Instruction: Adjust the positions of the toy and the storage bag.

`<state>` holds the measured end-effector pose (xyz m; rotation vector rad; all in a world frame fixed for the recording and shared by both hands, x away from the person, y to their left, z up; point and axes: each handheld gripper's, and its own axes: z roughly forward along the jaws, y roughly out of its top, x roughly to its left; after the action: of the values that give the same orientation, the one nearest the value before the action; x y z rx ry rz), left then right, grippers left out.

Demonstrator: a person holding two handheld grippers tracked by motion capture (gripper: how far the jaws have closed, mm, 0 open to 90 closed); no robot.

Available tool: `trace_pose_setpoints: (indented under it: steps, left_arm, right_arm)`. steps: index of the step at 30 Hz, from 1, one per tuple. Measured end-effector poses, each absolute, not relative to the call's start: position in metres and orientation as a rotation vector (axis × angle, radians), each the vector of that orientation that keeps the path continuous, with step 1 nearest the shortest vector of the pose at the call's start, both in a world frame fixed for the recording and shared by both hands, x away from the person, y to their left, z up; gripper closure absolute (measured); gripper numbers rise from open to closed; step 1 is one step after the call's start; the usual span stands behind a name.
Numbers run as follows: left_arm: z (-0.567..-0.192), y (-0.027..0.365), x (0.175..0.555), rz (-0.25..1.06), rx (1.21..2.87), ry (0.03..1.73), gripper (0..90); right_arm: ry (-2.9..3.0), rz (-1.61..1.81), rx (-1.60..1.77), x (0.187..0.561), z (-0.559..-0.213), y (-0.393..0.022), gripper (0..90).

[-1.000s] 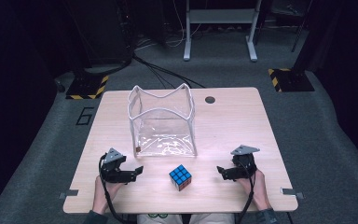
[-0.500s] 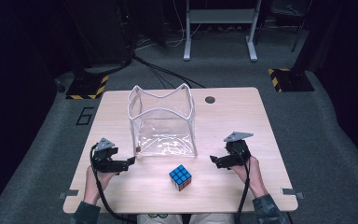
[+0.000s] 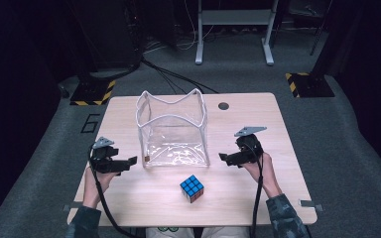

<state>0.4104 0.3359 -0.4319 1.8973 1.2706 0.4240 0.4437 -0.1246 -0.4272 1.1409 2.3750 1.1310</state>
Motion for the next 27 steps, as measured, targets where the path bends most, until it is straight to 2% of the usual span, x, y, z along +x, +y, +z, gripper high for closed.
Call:
trace_pose_setpoints:
  steps: [27]
  left_arm:
    - [-0.369, 0.353, 0.464, 0.447, 1.857, 1.311, 9.9]
  right_arm:
    - [2.372, 1.137, 1.117, 0.488, -0.364, -0.101, 9.2]
